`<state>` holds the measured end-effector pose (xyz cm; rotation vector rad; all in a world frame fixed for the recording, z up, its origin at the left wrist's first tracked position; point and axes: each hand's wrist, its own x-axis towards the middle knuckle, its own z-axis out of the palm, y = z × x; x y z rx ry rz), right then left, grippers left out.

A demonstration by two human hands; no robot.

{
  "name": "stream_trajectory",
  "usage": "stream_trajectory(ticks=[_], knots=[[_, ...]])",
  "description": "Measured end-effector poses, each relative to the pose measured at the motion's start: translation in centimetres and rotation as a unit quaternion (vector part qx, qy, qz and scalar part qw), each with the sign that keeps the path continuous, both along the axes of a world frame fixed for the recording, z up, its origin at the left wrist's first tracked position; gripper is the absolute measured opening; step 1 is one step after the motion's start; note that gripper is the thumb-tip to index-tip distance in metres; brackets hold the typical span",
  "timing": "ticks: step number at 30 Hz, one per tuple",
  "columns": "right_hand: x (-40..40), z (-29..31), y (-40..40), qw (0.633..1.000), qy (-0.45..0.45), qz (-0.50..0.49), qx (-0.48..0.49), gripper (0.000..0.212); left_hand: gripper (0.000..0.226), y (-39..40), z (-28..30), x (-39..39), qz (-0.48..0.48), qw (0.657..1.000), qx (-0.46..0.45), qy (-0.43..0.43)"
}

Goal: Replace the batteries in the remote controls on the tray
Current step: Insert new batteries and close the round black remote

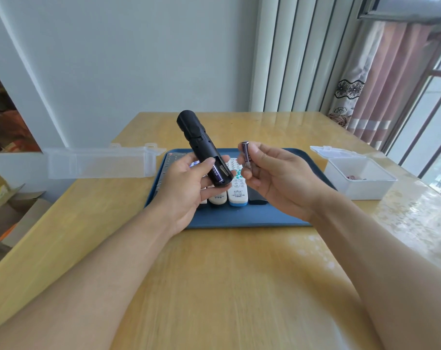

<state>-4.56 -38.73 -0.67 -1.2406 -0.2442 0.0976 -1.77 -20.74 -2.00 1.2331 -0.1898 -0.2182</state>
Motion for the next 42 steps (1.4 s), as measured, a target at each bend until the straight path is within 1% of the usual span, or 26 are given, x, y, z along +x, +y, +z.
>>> stream_trajectory(ticks=[1, 2, 3, 4, 5, 7, 8, 11, 16, 18, 19, 21, 23, 26, 29, 32, 35, 37, 40, 42], knots=[[0.2, -0.3, 0.0, 0.997, -0.027, -0.04, -0.063, 0.019, 0.024, 0.0, 0.0, 0.0, 0.001, 1.0, -0.008, 0.004], [0.3, -0.6, 0.1, 0.984, -0.061, -0.088, -0.144, 0.019, 0.023, 0.0, 0.0, -0.1, 0.0, 1.0, -0.012, 0.005], [0.4, -0.9, 0.2, 0.962, -0.092, -0.132, -0.222, 0.018, 0.022, 0.0, 0.0, -0.1, 0.001, 1.0, -0.012, 0.005], [0.4, -1.0, 0.4, 0.939, -0.116, -0.164, -0.28, 0.017, 0.02, 0.0, 0.1, -0.1, 0.003, 1.0, -0.01, 0.003], [0.3, -1.1, 0.6, 0.922, -0.131, -0.186, -0.314, 0.015, 0.02, 0.1, 0.0, -0.2, 0.006, 1.0, -0.011, 0.002], [0.2, -1.2, 0.9, 0.908, -0.141, -0.214, -0.332, 0.008, 0.019, 0.0, -0.1, -0.2, 0.008, 1.0, -0.02, 0.002], [0.1, -1.1, 1.0, 0.904, -0.142, -0.226, -0.333, 0.008, 0.019, 0.0, -0.1, -0.3, 0.008, 1.0, -0.024, 0.0], [0.0, -1.2, 0.9, 0.899, -0.15, -0.253, -0.323, 0.016, 0.015, -0.3, -0.2, -0.6, -0.001, 1.0, -0.025, -0.012], [0.0, -2.0, 1.0, 0.889, -0.174, -0.273, -0.324, 0.011, 0.022, -0.6, -0.4, -0.8, 0.0, 1.0, 0.006, -0.019], [-0.1, -2.1, 1.1, 0.885, -0.181, -0.268, -0.335, 0.01, 0.019, -0.6, -0.6, -0.8, 0.01, 1.0, 0.003, -0.013], [-0.1, -2.1, 1.1, 0.879, -0.189, -0.264, -0.35, 0.011, 0.017, -0.6, -0.5, -0.8, 0.016, 1.0, -0.003, -0.008], [-0.1, -2.0, 1.0, 0.861, -0.214, -0.251, -0.387, 0.02, 0.019, -0.4, -0.4, -0.7, 0.027, 0.999, -0.016, 0.0], [0.0, -2.0, 1.0, 0.854, -0.227, -0.235, -0.405, 0.027, 0.021, -0.3, -0.4, -0.5, 0.041, 0.999, -0.024, 0.006], [0.0, -2.0, 1.0, 0.855, -0.228, -0.221, -0.409, 0.028, 0.01, -0.2, -0.3, -0.4, 0.066, 0.997, -0.031, 0.007], [0.1, -2.0, 0.9, 0.858, -0.228, -0.219, -0.405, 0.028, 0.006, -0.2, -0.2, -0.5, 0.07, 0.997, -0.032, -0.001], [0.1, -1.8, 0.7, 0.87, -0.213, -0.207, -0.393, 0.028, 0.009, -0.1, -0.1, -0.6, 0.049, 0.998, -0.03, -0.004], [0.1, -1.6, 0.4, 0.872, -0.2, -0.185, -0.406, 0.027, 0.015, -0.1, 0.0, -0.6, 0.039, 0.999, -0.03, 0.0], [0.1, -1.4, 0.4, 0.889, -0.184, -0.165, -0.386, 0.026, 0.014, 0.0, 0.0, -0.5, 0.033, 0.999, -0.031, 0.0], [-0.2, -1.1, 0.4, 0.943, -0.113, -0.146, -0.277, 0.025, 0.015, 0.1, 0.0, -0.4, 0.027, 0.999, -0.017, -0.012], [-0.2, -1.0, 0.4, 0.964, -0.054, -0.151, -0.214, 0.026, 0.018, 0.0, -0.2, -0.4, 0.028, 0.999, 0.001, -0.023]])
